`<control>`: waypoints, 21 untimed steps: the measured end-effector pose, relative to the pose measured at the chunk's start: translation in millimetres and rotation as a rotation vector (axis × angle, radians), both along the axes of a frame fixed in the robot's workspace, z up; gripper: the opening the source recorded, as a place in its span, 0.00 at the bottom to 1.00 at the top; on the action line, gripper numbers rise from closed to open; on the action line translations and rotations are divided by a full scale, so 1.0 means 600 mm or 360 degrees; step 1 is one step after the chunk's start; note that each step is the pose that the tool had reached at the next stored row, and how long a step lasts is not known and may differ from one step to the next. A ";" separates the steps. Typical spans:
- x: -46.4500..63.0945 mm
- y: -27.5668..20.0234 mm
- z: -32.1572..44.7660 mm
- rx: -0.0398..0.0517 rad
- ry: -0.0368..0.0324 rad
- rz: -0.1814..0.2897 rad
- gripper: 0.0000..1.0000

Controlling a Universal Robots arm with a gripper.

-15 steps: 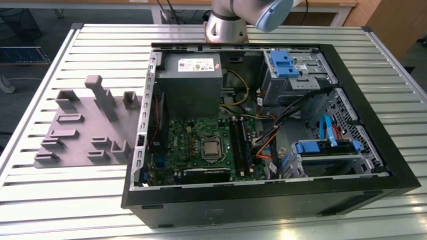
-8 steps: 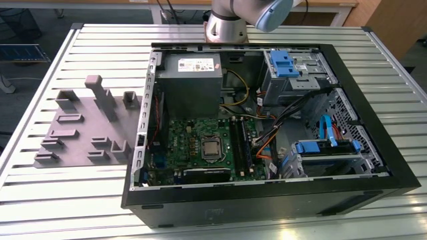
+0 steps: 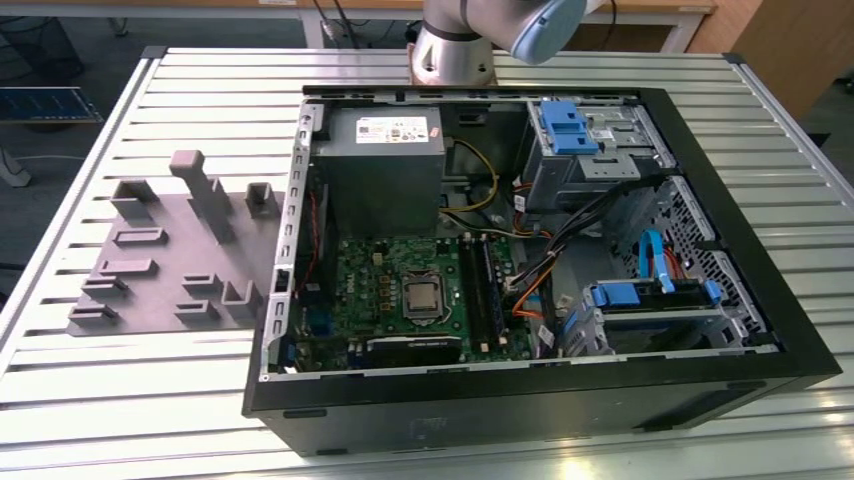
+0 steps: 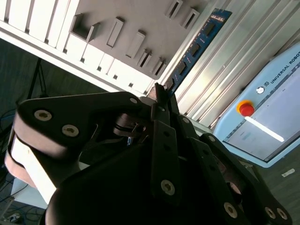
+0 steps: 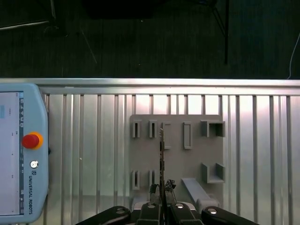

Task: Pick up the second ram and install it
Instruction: 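Pick up the second ram and move it above second insertion slot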

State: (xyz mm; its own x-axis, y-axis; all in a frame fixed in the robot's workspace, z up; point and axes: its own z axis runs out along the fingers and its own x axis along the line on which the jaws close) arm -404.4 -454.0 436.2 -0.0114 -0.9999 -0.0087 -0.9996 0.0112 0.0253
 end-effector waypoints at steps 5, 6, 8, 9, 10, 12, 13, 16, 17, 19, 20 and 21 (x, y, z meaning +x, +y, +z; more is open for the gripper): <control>0.017 -0.0001 0.000 0.0000 0.0000 0.0000 0.14; 0.021 -0.0001 0.000 0.0000 0.0000 0.0000 0.14; 0.028 -0.0001 0.000 0.0000 0.0000 0.0000 0.14; 0.031 -0.0001 0.000 0.0000 0.0000 0.0000 0.14; 0.035 -0.0001 0.000 0.0000 0.0000 0.0000 0.14; 0.042 -0.0001 0.000 0.0000 0.0000 0.0000 0.14; 0.045 0.0000 0.000 0.0000 0.0000 0.0000 0.14; 0.053 -0.0001 0.000 0.0000 0.0000 0.0000 0.14; 0.056 0.0000 0.000 0.0000 0.0000 0.0000 0.14; 0.061 -0.0001 0.000 0.0000 0.0000 0.0000 0.14; 0.064 -0.0001 0.000 0.0000 0.0000 0.0000 0.14; 0.066 -0.0001 0.000 0.0000 0.0000 0.0000 0.14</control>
State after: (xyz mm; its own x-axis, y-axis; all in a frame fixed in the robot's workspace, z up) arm -364.7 -454.1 436.1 -0.0113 -0.9999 -0.0087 -0.9996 0.0111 0.0253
